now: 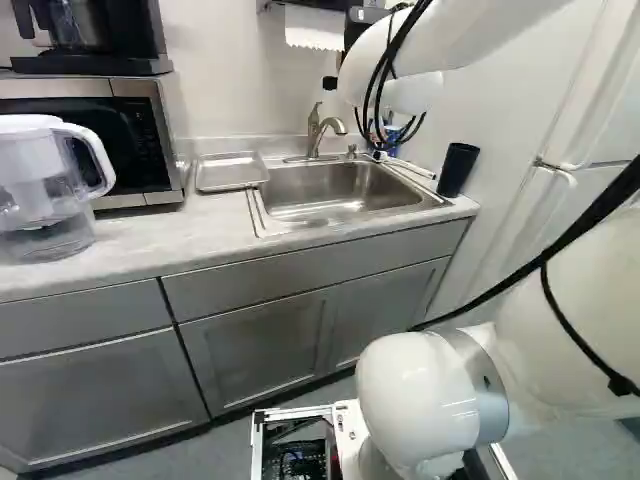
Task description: Rinse the cup and place it in the tray
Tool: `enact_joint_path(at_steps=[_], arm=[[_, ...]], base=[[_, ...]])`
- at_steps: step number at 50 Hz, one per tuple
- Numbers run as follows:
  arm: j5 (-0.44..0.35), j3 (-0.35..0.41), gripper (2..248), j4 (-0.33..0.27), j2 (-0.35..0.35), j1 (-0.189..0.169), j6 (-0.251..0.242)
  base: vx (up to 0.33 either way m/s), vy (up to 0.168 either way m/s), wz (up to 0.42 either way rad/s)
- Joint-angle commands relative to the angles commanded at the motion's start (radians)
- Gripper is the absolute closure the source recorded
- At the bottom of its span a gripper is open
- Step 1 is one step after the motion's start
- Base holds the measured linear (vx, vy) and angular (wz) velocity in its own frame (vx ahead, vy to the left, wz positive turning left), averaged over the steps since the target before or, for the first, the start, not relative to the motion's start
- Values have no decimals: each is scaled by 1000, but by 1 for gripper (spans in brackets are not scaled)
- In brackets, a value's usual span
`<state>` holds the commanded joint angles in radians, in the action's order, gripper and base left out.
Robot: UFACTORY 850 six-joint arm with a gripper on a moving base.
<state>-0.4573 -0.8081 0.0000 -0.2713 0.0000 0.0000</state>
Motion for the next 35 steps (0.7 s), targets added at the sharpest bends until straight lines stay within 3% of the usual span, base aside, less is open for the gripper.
enact_joint_path(at_steps=[35], arm=[[11, -99, 3, 0, 111, -10, 0]], base=[[0, 0, 0]])
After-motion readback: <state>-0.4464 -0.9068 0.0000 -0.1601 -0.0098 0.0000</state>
